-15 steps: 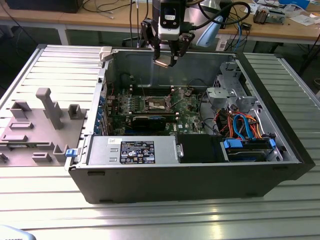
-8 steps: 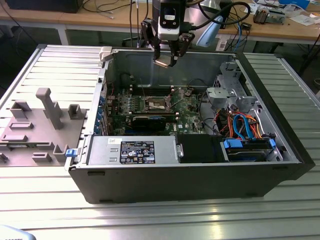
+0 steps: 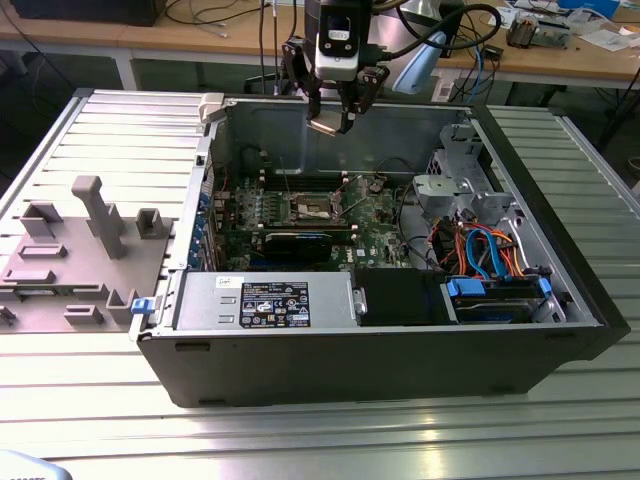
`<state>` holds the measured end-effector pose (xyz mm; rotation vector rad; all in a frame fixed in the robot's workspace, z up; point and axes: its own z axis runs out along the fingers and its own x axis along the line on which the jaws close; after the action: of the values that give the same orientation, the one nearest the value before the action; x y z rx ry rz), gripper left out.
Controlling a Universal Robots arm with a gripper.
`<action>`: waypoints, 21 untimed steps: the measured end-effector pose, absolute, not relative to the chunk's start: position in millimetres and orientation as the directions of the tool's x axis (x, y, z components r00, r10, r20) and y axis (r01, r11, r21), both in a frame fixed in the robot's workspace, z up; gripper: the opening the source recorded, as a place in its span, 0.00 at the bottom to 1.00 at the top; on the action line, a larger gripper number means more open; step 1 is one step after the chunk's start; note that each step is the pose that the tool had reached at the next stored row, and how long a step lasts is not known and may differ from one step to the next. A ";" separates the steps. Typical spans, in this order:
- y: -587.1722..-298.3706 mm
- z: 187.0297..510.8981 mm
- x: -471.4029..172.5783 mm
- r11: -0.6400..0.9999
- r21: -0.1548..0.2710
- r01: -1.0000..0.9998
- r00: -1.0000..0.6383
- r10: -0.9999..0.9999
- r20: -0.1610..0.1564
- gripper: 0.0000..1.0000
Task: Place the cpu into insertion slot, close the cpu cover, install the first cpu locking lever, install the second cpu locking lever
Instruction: 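Place the cpu into insertion slot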
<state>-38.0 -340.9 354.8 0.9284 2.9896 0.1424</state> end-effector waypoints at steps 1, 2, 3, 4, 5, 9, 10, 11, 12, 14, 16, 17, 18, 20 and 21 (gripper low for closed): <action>-340.9 354.8 -38.0 0.820 0.089 0.565 -0.824 0.566 0.019 0.55; -340.9 354.7 -38.0 0.820 0.089 0.566 -0.824 0.567 0.019 0.55; -340.9 354.7 -38.0 0.819 0.089 0.566 -0.823 0.567 0.019 0.55; -340.9 354.6 -38.0 0.819 0.089 0.567 -0.823 0.567 0.019 0.55; -340.9 354.6 -38.0 0.819 0.089 0.567 -0.823 0.568 0.019 0.55; -340.9 354.6 -38.0 0.816 0.089 0.570 -0.821 0.571 0.019 0.55; -340.9 354.6 -38.0 0.816 0.089 0.571 -0.820 0.572 0.019 0.55; -340.9 354.6 -38.0 0.816 0.089 0.572 -0.820 0.572 0.019 0.55; -340.9 354.6 -38.0 0.815 0.089 0.572 -0.819 0.573 0.019 0.55; -340.9 354.6 -38.0 0.814 0.089 0.574 -0.818 0.575 0.019 0.55; -340.9 354.6 -38.0 0.813 0.089 0.576 -0.817 0.577 0.019 0.55; -340.9 354.6 -38.0 0.812 0.089 0.577 -0.816 0.578 0.019 0.55; -340.9 354.6 -38.0 0.811 0.089 0.578 -0.815 0.579 0.019 0.55; -341.0 354.6 -38.0 0.809 0.089 0.581 -0.813 0.582 0.019 0.55; -341.0 354.6 -38.0 0.808 0.089 0.582 -0.812 0.583 0.019 0.55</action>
<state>-38.0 -341.0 354.6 0.9602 2.9784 0.1424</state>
